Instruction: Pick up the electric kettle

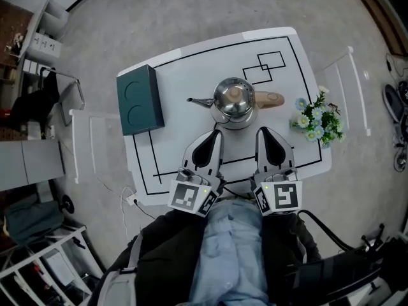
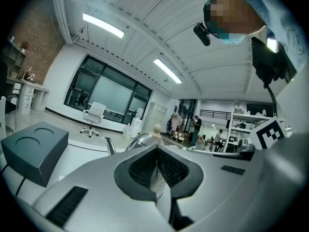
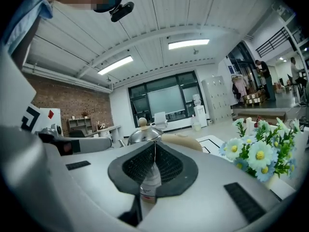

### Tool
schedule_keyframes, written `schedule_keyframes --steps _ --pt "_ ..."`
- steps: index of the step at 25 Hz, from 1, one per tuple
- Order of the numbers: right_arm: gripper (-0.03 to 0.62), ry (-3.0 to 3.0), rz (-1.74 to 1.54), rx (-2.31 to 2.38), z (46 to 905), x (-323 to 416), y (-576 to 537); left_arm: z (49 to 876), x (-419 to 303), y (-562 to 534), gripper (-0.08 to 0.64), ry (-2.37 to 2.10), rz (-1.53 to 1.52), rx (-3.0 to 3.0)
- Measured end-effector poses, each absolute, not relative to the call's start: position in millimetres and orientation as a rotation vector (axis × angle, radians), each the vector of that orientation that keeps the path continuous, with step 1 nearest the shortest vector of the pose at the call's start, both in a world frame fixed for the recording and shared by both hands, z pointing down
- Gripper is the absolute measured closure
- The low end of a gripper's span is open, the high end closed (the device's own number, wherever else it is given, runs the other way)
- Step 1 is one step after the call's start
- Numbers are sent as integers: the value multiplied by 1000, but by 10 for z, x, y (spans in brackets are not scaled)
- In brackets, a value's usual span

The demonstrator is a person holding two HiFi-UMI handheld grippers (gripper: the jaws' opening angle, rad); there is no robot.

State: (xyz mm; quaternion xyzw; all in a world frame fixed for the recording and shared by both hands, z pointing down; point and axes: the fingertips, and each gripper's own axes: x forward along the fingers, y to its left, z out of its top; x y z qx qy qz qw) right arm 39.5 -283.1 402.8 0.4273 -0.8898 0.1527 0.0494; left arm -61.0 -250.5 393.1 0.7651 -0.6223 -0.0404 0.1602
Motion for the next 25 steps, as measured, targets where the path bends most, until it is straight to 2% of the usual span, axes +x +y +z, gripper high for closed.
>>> schedule_keyframes --steps 15,22,23,24,25 --pt "574 -2575 567 1263 4790 515 -3200 4534 -913 -2668 550 -1876 -133 2021" --pt "567 -2560 582 1254 4893 517 -3242 4602 -1001 -2650 482 -1909 -169 1982" --pt "530 -2559 587 1262 4898 523 -3252 4602 -1019 -2642 457 -1915 -183 1971" --pt "443 -2557 592 1276 4903 536 -3263 4603 -1038 -2635 414 -1920 -199 1960" --pt "400 -2553 593 1294 4907 554 -3276 4606 -1058 -2630 397 -1923 -216 1949"
